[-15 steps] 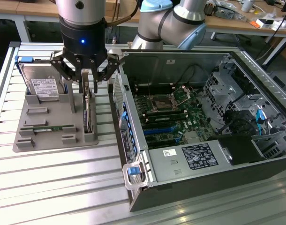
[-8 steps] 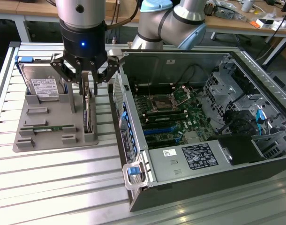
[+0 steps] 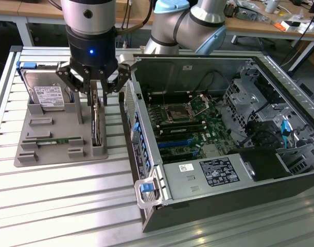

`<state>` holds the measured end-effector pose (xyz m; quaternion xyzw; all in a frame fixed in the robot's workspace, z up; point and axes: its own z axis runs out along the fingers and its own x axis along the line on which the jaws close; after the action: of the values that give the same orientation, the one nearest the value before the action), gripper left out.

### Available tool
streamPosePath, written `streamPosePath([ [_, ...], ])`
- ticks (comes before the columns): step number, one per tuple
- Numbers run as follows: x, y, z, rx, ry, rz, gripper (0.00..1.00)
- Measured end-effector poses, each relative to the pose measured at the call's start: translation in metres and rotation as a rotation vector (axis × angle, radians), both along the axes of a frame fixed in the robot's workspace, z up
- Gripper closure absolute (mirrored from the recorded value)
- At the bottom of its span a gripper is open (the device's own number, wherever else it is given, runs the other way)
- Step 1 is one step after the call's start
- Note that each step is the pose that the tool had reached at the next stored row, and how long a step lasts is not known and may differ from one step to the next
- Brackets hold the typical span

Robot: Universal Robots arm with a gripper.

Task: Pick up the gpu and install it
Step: 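Pick up the gpu and move the gpu toward the slot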

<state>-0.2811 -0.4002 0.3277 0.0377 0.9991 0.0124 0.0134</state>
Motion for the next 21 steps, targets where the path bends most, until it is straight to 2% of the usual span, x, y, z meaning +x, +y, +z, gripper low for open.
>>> streamPosePath([
  [21,0.000,-0.0009,-0.0122,0.0000,0.0000,0.000,0.62],
])
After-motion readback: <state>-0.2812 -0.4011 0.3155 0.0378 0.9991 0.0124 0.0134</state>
